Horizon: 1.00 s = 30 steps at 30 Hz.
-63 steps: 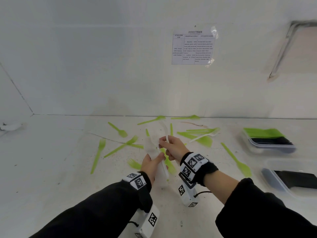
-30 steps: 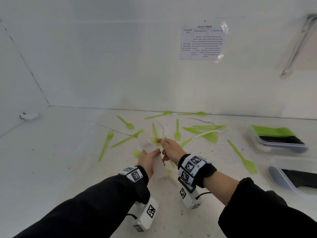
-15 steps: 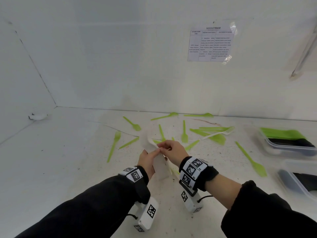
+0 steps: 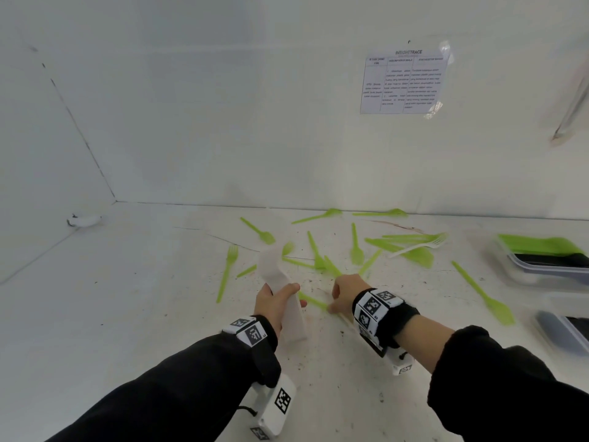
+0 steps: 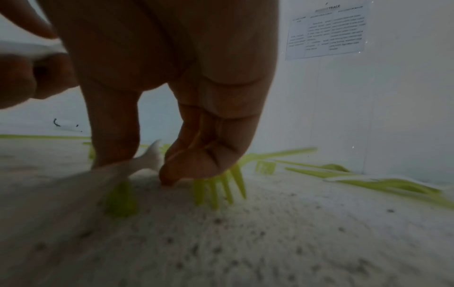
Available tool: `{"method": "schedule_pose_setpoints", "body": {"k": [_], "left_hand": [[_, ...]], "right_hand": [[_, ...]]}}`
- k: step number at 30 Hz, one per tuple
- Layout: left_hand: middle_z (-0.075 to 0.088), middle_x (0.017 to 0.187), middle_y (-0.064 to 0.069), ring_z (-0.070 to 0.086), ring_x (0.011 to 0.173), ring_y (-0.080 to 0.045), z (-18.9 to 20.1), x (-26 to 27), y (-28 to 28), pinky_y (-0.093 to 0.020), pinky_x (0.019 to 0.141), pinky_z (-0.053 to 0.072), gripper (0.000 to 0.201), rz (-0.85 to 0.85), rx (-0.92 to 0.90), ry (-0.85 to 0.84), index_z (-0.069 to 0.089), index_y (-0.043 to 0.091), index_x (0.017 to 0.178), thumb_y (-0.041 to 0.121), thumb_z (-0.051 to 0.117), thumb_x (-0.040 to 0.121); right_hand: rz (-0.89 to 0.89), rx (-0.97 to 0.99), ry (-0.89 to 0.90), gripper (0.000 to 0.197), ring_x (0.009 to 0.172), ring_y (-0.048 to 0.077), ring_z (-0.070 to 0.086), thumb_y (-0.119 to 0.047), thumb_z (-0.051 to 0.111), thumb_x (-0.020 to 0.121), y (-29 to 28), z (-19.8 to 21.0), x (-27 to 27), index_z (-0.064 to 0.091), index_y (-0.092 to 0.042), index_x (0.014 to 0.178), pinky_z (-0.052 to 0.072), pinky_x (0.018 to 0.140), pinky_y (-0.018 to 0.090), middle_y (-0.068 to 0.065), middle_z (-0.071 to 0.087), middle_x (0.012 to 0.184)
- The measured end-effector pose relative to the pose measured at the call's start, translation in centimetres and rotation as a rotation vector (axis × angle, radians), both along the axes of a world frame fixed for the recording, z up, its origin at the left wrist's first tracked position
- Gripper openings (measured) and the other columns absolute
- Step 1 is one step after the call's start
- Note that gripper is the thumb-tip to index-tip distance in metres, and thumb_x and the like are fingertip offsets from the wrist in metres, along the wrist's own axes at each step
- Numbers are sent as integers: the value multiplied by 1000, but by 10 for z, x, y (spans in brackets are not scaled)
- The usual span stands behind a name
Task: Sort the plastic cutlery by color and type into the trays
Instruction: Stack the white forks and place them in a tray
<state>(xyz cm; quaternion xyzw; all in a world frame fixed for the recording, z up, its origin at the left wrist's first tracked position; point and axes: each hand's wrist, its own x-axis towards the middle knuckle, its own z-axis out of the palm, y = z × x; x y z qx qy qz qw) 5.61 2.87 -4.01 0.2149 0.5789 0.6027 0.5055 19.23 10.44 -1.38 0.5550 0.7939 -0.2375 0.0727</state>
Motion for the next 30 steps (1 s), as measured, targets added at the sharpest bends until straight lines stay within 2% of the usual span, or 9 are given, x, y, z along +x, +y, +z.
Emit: {"method": "schedule_pose_setpoints", "body": {"k": [2, 6, 10, 12, 14, 20, 25, 28, 30], "left_hand": [[57, 82, -10, 61, 63, -27, -1, -2, -2, -29, 44, 48, 13, -13, 2, -18, 54, 9, 93, 5, 64, 85], [55, 79, -11, 59, 62, -26, -1, -5, -2, -28, 44, 48, 16, -53, -1, -37, 53, 5, 96, 2, 64, 85], [56, 83, -13, 59, 63, -26, -4, 0, 3, -35, 56, 49, 19, -87, 1, -64, 53, 6, 100, 2, 64, 84], [60, 83, -13, 60, 64, -26, -5, 6, 6, -34, 59, 49, 19, -133, 5, -61, 55, 6, 103, 1, 61, 86], [62, 80, -15, 60, 61, -26, -4, 15, 8, -34, 58, 49, 19, -197, 18, -89, 54, 4, 107, 0, 56, 88], [59, 81, -19, 59, 50, -26, 1, 45, 30, -31, 48, 51, 30, -299, 39, -73, 49, -3, 121, 0, 51, 92], [56, 81, -14, 58, 52, -30, 3, 77, 51, -33, 51, 47, 18, -289, -4, -47, 53, 4, 100, -2, 61, 85], [54, 79, -16, 58, 50, -30, -1, 96, 66, -33, 50, 46, 18, -256, -42, -58, 51, 3, 97, -2, 62, 84], [55, 78, -17, 58, 49, -29, -4, 106, 74, -33, 50, 47, 16, -240, -67, -56, 50, 2, 95, -2, 61, 84]], "right_hand": [[-11, 11, -42, 26, 72, 20, 50, -16, 61, 88, 2, 2, -3, 49, -7, 66, 44, 56, 25, 6, 53, 73], [-126, 42, 200, 16, 84, 23, 55, -17, 55, 91, 8, 15, -4, 59, -4, 83, 45, 71, 28, 10, 56, 85], [-152, -42, 504, 29, 72, 24, 54, -15, 49, 94, 2, 15, -9, 47, -13, 65, 46, 73, 30, 5, 52, 62], [-205, -153, 667, 7, 67, 24, 57, -10, 52, 93, -7, 11, -13, 58, -7, 94, 54, 75, 34, 5, 54, 63], [-293, -167, 776, 36, 59, 16, 55, -8, 59, 89, -12, 4, -12, 51, -3, 124, 52, 62, 23, 3, 55, 67], [-371, -94, 896, 4, 59, 13, 54, -7, 59, 88, -5, 5, 17, 61, -10, 87, 52, 68, 28, 1, 57, 69], [-404, 8, 594, 21, 71, 15, 54, -13, 49, 90, 40, 20, 62, 62, -14, 108, 43, 57, 22, 6, 62, 98], [-338, 88, 253, 42, 120, 29, 50, -9, 42, 93, 82, 17, 89, 49, -14, 134, 43, 93, 30, 11, 44, 138], [-278, 103, 31, 48, 129, 34, 41, -10, 39, 95, 103, 11, 102, 36, -17, 142, 37, 104, 32, 12, 29, 146]]}}
